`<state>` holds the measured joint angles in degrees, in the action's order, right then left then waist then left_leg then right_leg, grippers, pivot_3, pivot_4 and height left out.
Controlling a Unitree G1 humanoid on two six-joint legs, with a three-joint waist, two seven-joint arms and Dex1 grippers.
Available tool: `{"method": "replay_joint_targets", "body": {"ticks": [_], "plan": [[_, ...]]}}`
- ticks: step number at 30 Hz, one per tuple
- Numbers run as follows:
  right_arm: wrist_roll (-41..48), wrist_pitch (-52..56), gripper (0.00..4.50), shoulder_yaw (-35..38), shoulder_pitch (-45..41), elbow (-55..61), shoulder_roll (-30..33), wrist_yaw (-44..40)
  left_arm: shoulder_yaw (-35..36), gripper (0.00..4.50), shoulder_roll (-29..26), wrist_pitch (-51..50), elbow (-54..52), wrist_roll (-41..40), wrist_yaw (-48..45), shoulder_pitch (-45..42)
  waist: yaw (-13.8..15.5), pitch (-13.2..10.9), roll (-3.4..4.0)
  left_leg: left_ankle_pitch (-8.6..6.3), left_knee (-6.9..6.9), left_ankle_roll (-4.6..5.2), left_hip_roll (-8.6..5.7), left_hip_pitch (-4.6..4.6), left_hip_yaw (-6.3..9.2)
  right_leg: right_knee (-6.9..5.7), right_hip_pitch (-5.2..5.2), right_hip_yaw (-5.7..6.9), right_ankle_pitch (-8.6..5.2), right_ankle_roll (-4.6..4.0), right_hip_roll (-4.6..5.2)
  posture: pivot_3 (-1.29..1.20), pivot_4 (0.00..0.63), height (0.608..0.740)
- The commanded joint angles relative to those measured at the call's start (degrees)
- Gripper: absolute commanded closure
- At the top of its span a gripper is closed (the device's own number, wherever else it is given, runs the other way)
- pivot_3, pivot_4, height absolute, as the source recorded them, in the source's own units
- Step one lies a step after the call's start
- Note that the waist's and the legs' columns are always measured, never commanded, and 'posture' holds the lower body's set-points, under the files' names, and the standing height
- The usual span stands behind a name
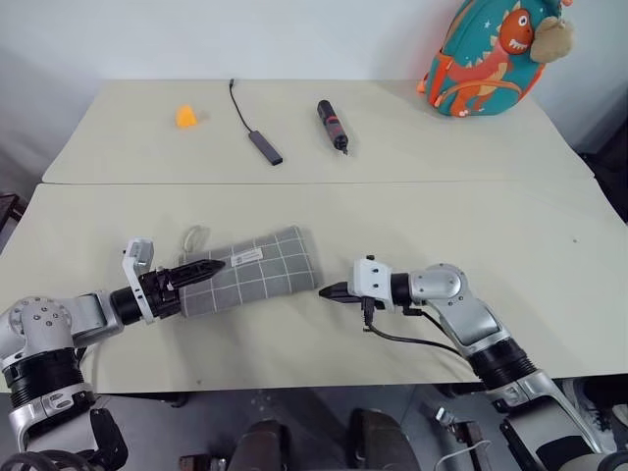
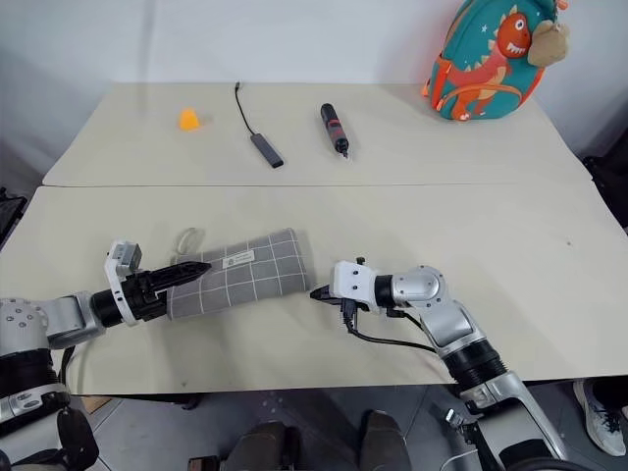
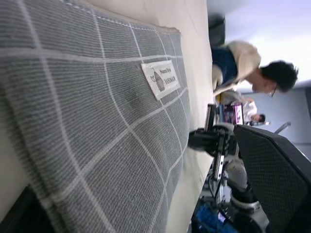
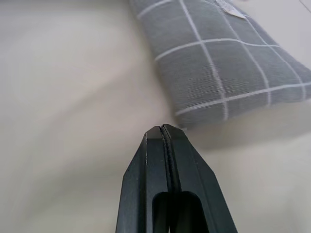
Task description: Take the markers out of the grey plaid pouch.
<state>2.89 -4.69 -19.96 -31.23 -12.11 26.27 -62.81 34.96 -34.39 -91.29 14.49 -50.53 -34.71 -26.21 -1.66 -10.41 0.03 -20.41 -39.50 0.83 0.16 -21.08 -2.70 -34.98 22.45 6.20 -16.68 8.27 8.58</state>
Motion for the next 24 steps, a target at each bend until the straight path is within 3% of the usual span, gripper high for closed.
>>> {"method": "replay_joint_targets", "body": {"ticks": [1,9,13,24], "plan": [[0.0,-2.5,4.48,1.1,-1.8,-1.9,0.2,-0.6,-0.2,0.00,-1.6,-1.2,3.7,-1.2,2.9,0.5,0.0,0.0,0.00,0.00,-0.01,0.00,0.00,0.00,-0.01,-0.01,0.00,-0.02,0.00,0.00,0.00,0.00,0.150,0.740],[-0.5,-4.2,4.48,1.4,-2.0,-3.9,0.3,-0.1,-2.2,0.00,-6.8,-1.2,9.4,-7.3,2.8,-0.6,-0.3,0.0,0.00,0.02,-0.07,-0.05,0.06,0.02,-0.04,-0.05,0.01,-0.06,0.00,-0.01,-0.03,0.00,0.150,0.740],[-0.6,-4.1,4.50,1.8,-1.4,-3.5,1.0,0.0,-4.4,0.91,-8.7,-1.2,10.6,-9.5,2.6,-0.3,-0.3,0.0,0.00,0.02,-0.10,-0.05,0.07,0.00,-0.04,-0.07,0.02,-0.07,0.00,-0.01,-0.03,0.00,0.150,0.740],[-0.6,-4.1,4.50,2.6,-0.2,-2.5,2.5,0.3,-8.1,4.28,-8.9,-1.2,10.5,-12.1,2.2,-1.1,0.1,0.0,0.00,0.02,-0.17,-0.05,0.04,-0.03,-0.03,-0.10,0.01,-0.07,0.00,0.00,-0.01,0.00,0.150,0.740]]}}
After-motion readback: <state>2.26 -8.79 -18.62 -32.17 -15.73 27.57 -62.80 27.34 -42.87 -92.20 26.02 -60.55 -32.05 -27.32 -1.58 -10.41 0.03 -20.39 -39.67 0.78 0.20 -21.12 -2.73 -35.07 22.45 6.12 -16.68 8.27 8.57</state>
